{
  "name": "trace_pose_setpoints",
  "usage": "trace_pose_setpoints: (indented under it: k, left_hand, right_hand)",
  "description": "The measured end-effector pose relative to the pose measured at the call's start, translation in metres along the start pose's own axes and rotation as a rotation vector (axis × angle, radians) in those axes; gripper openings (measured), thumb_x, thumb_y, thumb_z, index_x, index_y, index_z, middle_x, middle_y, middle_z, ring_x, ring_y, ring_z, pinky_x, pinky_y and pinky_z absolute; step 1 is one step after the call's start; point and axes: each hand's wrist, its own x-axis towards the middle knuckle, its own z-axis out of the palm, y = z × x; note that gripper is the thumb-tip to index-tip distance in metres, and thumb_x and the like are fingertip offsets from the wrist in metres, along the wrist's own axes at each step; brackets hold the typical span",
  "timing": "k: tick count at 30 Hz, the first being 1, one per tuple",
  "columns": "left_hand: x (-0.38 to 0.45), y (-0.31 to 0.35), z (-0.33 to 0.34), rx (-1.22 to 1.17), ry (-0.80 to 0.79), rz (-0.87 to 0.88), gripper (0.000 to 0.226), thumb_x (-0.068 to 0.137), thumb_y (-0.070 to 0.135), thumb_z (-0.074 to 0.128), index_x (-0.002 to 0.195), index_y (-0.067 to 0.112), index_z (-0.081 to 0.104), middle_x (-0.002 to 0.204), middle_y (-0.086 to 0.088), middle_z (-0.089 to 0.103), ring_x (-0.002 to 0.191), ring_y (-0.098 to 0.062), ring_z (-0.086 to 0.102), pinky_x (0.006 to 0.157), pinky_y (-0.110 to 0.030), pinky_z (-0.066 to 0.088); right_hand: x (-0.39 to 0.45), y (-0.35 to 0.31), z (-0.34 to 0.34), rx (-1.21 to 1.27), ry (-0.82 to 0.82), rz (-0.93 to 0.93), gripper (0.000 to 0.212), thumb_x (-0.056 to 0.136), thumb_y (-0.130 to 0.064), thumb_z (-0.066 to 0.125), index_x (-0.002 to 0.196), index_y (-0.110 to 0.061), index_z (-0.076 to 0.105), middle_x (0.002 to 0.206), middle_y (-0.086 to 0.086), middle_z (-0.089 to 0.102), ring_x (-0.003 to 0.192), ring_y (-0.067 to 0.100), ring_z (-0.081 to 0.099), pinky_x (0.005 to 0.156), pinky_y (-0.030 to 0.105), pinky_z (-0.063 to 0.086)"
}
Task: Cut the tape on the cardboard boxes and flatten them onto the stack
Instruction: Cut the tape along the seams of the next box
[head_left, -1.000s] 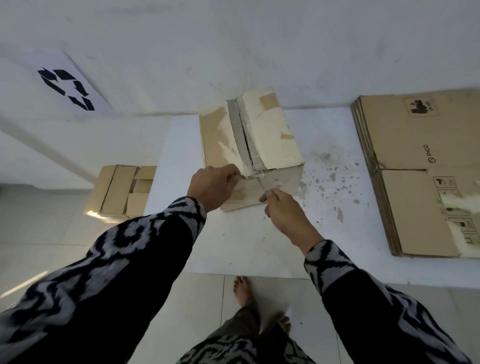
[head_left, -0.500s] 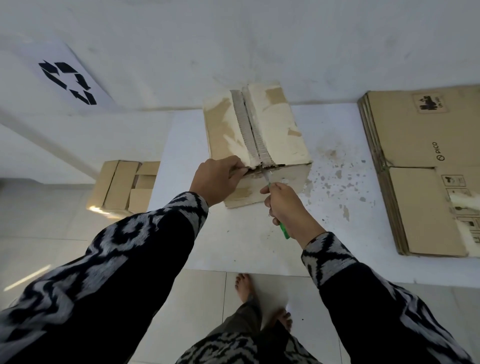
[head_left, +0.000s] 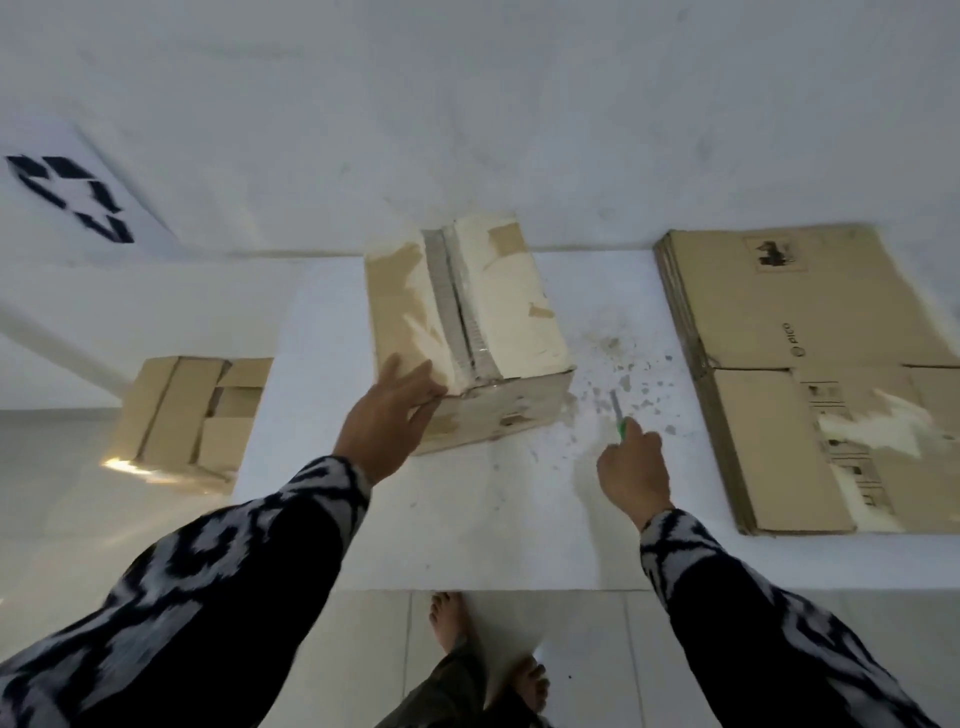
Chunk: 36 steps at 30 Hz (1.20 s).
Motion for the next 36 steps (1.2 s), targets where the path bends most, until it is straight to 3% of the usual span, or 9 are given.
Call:
trace_pose_setpoints:
  k: [4, 10, 14, 18, 22, 26, 29, 33, 36]
  left_hand:
    - [0.003, -0.012, 0.010, -0.031, 0.055, 0.080, 0.026, 0.095, 0.020, 0.064, 0.120, 0.016, 0.070, 0.136, 0.001, 0.061, 0.141, -0.028, 0.038, 0.095, -0.047, 0.051]
    - [0.002, -0.013, 0.004, -0.061, 0.023, 0.118, 0.033, 0.095, 0.024, 0.064, 0.127, 0.014, 0.066, 0.130, 0.002, 0.065, 0.143, -0.018, 0.034, 0.097, -0.040, 0.051]
    - [0.000, -0.013, 0.006, -0.098, 0.038, 0.093, 0.032, 0.094, 0.025, 0.065, 0.126, 0.024, 0.060, 0.147, 0.007, 0.049, 0.149, -0.017, 0.021, 0.106, -0.041, 0.045]
    - [-0.006, -0.008, 0.007, -0.241, 0.074, -0.133, 0.074, 0.089, 0.038, 0.069, 0.148, 0.030, 0.026, 0.164, -0.005, 0.011, 0.152, -0.026, 0.010, 0.115, -0.041, 0.029]
    - [-0.015, 0.012, -0.005, -0.538, 0.077, -0.443, 0.084, 0.085, 0.044, 0.072, 0.151, 0.027, 0.023, 0.130, 0.009, 0.054, 0.122, -0.025, 0.055, 0.087, -0.028, 0.043]
    - [-0.005, 0.021, -0.042, -0.479, 0.213, -0.323, 0.080, 0.082, 0.050, 0.073, 0.149, 0.031, 0.034, 0.134, 0.013, 0.056, 0.120, -0.015, 0.056, 0.090, -0.017, 0.040]
    - [0.011, 0.041, -0.075, -0.291, 0.191, -0.156, 0.073, 0.085, 0.042, 0.074, 0.148, 0.028, 0.039, 0.148, 0.012, 0.046, 0.129, -0.011, 0.047, 0.090, 0.008, 0.011]
    - [0.021, 0.056, -0.083, -0.157, 0.167, -0.021, 0.069, 0.084, 0.039, 0.075, 0.144, 0.024, 0.045, 0.149, 0.006, 0.046, 0.131, -0.016, 0.047, 0.109, -0.008, 0.011]
    - [0.017, 0.051, -0.069, -0.156, 0.097, 0.064, 0.065, 0.084, 0.041, 0.074, 0.142, 0.024, 0.050, 0.149, 0.005, 0.047, 0.134, -0.016, 0.045, 0.110, -0.044, 0.039]
  right_hand:
    - [0.023, 0.045, 0.015, -0.109, -0.008, 0.073, 0.072, 0.098, -0.014, 0.050, 0.157, -0.010, 0.008, 0.144, 0.020, 0.023, 0.125, 0.040, 0.036, 0.103, 0.042, 0.039]
    - [0.020, 0.047, 0.023, -0.238, 0.102, 0.144, 0.065, 0.099, -0.027, 0.046, 0.153, -0.008, 0.015, 0.144, 0.020, 0.028, 0.127, 0.041, 0.033, 0.105, 0.045, 0.032]
    - [0.011, -0.015, -0.004, 0.200, 0.333, -0.317, 0.065, 0.097, -0.044, 0.052, 0.151, -0.015, 0.032, 0.146, 0.014, 0.032, 0.132, 0.030, 0.032, 0.109, 0.043, 0.032]
    - [0.013, -0.069, -0.023, 0.078, -0.037, -0.540, 0.089, 0.080, -0.077, 0.050, 0.154, -0.038, 0.020, 0.155, -0.003, 0.026, 0.137, 0.020, 0.035, 0.110, 0.041, 0.039]
    - [0.006, -0.078, -0.018, 0.243, -0.201, -0.457, 0.086, 0.084, -0.072, 0.051, 0.156, -0.037, 0.020, 0.154, -0.007, 0.032, 0.140, 0.013, 0.035, 0.115, 0.034, 0.032]
    - [-0.003, -0.075, -0.003, 0.535, -0.263, -0.389, 0.074, 0.086, -0.071, 0.047, 0.152, -0.044, 0.027, 0.155, -0.013, 0.033, 0.140, 0.010, 0.036, 0.114, 0.041, 0.036]
    - [-0.010, -0.080, 0.014, 0.809, -0.385, -0.295, 0.071, 0.085, -0.070, 0.042, 0.150, -0.041, 0.032, 0.150, -0.010, 0.044, 0.123, 0.008, 0.054, 0.091, 0.034, 0.054]
    - [-0.011, -0.081, 0.023, 0.780, -0.392, -0.254, 0.092, 0.077, -0.082, 0.042, 0.154, -0.036, 0.021, 0.149, -0.012, 0.038, 0.127, 0.008, 0.047, 0.097, 0.032, 0.048]
    - [-0.007, -0.069, 0.017, 0.547, -0.385, -0.283, 0.103, 0.070, -0.086, 0.046, 0.155, -0.034, 0.021, 0.151, -0.013, 0.030, 0.138, 0.010, 0.034, 0.116, 0.035, 0.030]
